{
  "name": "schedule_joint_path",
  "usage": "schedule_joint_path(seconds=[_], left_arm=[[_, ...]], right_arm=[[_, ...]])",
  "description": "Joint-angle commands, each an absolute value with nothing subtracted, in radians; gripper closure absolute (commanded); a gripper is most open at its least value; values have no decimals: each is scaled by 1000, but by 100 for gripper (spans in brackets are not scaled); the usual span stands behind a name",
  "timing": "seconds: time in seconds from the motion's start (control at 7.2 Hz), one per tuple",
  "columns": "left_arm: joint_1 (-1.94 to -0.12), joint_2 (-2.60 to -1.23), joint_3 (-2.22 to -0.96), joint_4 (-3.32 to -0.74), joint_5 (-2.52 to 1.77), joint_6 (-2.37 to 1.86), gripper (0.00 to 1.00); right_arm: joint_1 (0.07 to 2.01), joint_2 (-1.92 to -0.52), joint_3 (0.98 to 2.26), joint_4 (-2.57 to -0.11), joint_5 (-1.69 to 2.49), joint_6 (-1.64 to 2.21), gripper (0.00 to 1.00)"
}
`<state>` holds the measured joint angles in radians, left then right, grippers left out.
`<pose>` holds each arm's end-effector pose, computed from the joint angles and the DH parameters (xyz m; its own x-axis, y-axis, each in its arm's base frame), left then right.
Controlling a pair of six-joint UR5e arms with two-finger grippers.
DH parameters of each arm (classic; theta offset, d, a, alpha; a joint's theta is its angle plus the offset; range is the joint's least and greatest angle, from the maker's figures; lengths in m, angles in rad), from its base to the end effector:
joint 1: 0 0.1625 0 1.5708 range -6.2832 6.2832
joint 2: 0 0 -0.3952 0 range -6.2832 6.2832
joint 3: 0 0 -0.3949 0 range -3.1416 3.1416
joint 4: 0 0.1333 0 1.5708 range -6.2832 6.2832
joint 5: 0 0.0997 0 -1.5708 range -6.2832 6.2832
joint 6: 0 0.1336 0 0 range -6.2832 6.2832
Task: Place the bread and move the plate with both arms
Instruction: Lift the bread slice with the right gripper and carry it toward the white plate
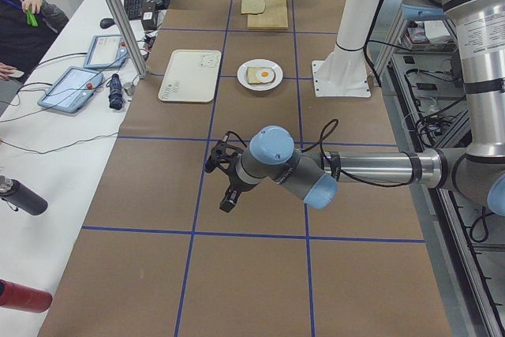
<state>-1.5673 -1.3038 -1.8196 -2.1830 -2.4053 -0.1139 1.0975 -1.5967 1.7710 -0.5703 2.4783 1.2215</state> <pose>-0.0328 -0.4235 0.5694 0.6661 0.3202 -0.6737 0.0733 0.8707 0.4863 -0.1998 -0.4516 0.4288 0.2394 0.0051 0.9709 -0.1434 0.9892 0.0302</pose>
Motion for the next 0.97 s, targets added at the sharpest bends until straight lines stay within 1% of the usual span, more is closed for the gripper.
schedule_joint_path(seconds=[0.0,0.14,0.28,0.69,0.83], left_arm=[[-1566,-1308,-1815,-2181,-2405,-115,1],[-1566,-1310,-1815,-2181,-2405,-115,1],[-1566,-1316,-1813,-2180,-2405,-115,1],[-1566,-1324,-1821,-2181,-2405,-158,1],[-1566,-1325,-1822,-2183,-2405,-163,1]], right_arm=[[999,-1417,1764,-571,2409,1420,100],[886,-1332,1763,-569,2273,1510,100],[776,-1280,1764,-569,2131,1573,100],[498,-1200,1744,-578,1842,1560,100],[459,-1162,1662,-571,1809,1493,100]])
